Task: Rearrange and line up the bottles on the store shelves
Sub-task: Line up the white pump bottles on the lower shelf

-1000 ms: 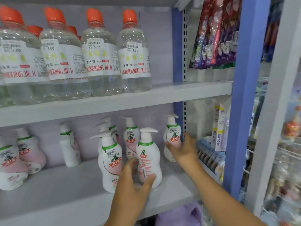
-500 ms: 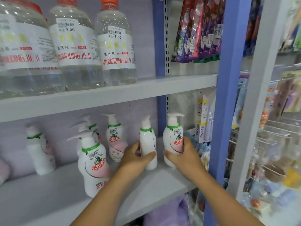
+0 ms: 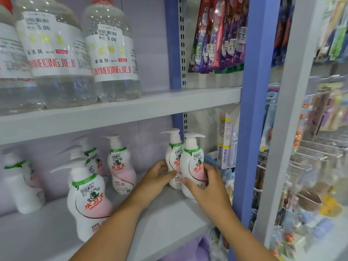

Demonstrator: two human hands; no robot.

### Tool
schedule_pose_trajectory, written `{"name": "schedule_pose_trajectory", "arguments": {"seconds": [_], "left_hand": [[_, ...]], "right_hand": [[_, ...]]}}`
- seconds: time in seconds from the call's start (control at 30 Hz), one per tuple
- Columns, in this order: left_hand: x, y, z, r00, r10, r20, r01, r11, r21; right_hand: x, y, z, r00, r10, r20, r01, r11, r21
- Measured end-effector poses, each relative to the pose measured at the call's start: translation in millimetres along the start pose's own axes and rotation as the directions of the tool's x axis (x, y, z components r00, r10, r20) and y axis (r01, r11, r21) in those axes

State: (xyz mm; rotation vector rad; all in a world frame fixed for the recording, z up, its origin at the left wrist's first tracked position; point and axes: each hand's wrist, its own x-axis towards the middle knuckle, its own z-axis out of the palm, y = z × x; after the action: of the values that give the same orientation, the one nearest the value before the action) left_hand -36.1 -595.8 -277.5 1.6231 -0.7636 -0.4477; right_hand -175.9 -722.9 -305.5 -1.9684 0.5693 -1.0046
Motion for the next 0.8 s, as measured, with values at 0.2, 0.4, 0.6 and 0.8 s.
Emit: {"name": "schedule_pose_trajectory", "arguments": {"seconds": [0.2, 0.4, 0.6, 0.8], "left_hand": [[9, -18, 4, 0.999, 0.048, 0.008, -0.047, 0.993, -0.110], [16, -21, 10, 0.999, 0.052, 0.006, -0.051, 0.990, -0.128], [18, -19, 15, 0.997, 0.067, -0.033, -0.071, 0.985, -0.155], [23, -15, 12, 0.998, 0.042, -0.044, -0.049, 0.983, -0.178]], "right_hand": [[0, 3, 1, 0.999, -0.032, -0.003, 0.032, 0.999, -0.024], [0, 3, 2, 0.999, -0.027, -0.017, 0.027, 1.000, 0.006], [1, 1, 7, 1.000, -0.015, -0.014, 0.015, 1.000, -0.001], [17, -1, 9, 0.996, 0.060, 0.069, -0.065, 0.995, 0.070]]}}
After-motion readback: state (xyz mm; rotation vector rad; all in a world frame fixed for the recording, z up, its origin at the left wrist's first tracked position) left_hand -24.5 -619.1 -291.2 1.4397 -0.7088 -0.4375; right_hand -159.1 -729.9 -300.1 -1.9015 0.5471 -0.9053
